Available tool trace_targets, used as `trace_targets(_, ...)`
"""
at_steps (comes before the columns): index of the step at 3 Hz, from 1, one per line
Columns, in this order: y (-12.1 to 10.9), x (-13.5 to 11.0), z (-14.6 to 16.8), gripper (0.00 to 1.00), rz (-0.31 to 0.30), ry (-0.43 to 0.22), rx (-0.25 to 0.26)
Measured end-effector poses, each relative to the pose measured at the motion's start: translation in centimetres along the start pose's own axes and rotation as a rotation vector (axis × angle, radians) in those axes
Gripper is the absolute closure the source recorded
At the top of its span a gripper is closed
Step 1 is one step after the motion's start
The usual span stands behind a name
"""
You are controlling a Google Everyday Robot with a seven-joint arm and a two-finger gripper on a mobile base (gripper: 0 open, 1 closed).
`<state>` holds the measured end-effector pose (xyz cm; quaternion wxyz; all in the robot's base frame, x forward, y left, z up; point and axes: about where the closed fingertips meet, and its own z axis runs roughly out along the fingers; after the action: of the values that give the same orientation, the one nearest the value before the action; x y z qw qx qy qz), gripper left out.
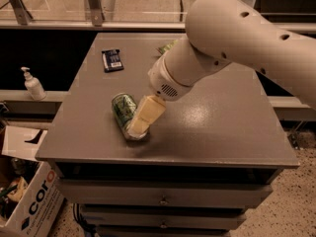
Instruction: Pick green can
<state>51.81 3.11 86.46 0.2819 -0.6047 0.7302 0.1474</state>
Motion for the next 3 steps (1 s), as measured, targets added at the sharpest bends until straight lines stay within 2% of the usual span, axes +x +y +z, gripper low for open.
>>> trace_targets(3, 2.5, 0.5, 2.1, 0.0, 0.023, 0.012, -0.025)
